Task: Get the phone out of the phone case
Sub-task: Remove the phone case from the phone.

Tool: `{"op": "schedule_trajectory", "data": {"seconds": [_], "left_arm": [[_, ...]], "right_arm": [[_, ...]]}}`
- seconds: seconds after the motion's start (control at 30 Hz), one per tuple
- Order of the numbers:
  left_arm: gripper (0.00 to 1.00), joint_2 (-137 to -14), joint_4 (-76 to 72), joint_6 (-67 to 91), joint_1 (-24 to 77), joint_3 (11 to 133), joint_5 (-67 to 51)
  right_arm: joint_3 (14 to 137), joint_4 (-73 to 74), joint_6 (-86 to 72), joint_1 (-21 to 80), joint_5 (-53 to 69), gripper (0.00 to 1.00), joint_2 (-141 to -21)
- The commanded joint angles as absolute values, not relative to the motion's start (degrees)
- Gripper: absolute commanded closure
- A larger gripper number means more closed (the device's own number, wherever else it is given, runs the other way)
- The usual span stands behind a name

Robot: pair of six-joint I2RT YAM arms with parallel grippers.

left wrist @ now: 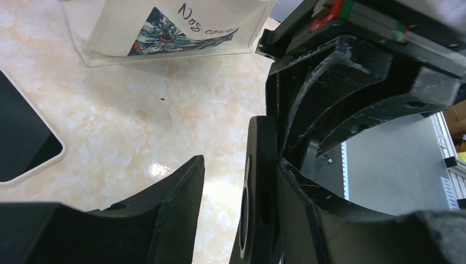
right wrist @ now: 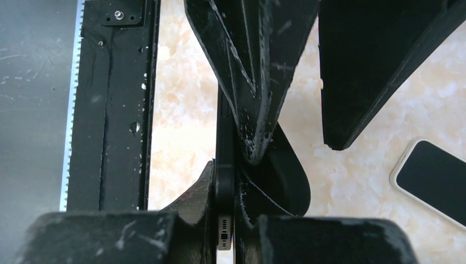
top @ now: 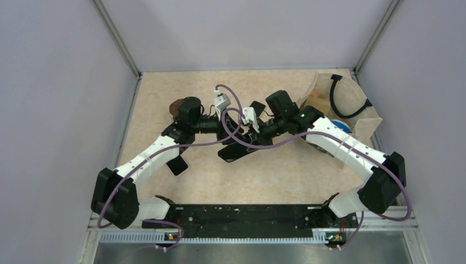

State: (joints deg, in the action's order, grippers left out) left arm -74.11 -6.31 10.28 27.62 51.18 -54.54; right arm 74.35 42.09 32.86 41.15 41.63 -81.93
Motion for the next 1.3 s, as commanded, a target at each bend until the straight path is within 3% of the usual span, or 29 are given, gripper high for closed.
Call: {"op": "schedule_trajectory", "data": {"seconds": [0.0,0.03,0.1,0.17,0.2,0.73,1.13,1.27], "left_arm": [[0.46,-76.6,-6.2,9.6,29.1,49.3,-55.0],[0.49,-76.9,-6.4,9.8,29.3,49.3,-55.3],[0.66,-77.8,-7.3,10.7,29.4,49.2,-56.1],[0.93,-78.7,-8.3,12.0,29.4,49.3,-56.5],[1.0,-79.0,-8.3,12.5,29.4,49.4,-56.2],[1.0,-77.1,-4.8,13.5,17.8,46.2,-30.1],[1.0,-87.2,3.6,8.1,13.7,52.7,-29.1],[1.0,-89.5,-0.9,12.1,11.2,51.6,-30.0]], "right_arm": [[77.5,33.8,32.9,41.9,46.8,1.0,-79.7],[77.5,33.7,32.8,41.9,46.7,1.0,-79.7],[77.6,33.6,32.8,41.9,46.6,1.0,-79.6],[77.5,33.6,32.7,41.8,46.6,1.0,-79.5],[77.2,33.6,32.8,41.9,46.4,1.0,-79.2],[70.5,30.6,28.7,35.2,48.0,1.0,-70.8],[57.7,23.5,24.2,25.8,47.7,1.0,-63.6],[54.3,21.1,22.6,24.5,47.9,1.0,-61.9]]}}
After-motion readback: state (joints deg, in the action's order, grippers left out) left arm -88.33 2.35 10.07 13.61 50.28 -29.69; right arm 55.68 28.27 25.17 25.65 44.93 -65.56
